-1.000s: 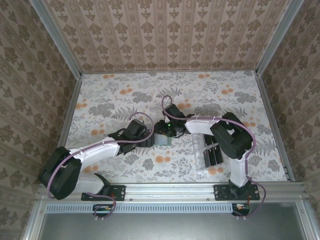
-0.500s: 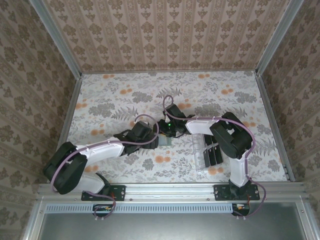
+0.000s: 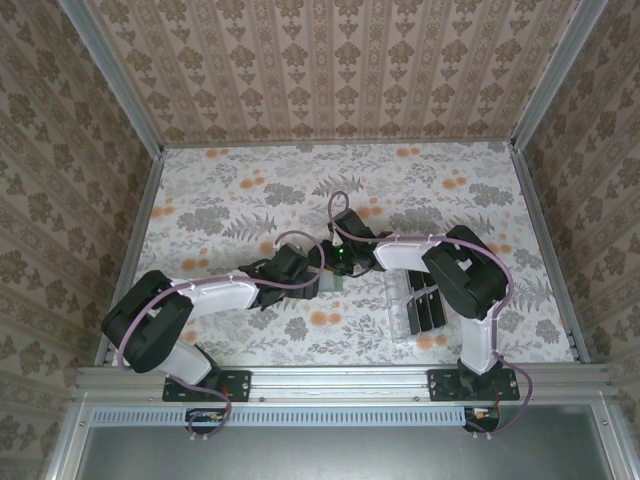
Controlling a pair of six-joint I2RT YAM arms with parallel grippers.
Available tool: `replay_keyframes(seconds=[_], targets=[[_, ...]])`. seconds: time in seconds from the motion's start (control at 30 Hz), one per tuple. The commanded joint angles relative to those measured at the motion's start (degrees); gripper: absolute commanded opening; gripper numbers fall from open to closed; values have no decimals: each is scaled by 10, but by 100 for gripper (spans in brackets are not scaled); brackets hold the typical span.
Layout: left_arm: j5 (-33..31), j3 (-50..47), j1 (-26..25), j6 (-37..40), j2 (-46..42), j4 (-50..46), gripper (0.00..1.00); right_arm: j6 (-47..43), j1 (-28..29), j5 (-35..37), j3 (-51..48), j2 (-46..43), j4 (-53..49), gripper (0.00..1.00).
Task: Put the credit cards into the card holder
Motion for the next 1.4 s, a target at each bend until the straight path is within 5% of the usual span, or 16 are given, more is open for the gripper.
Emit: replay_keyframes(seconds=[0.0,1.37], targets=[[-20,-10,-3,-20,4,1,100,1,-8,23,-24,-45,-28,45],[-23,-23,-3,-31,-15,3,100,7,10,15,-8,2,-5,45]])
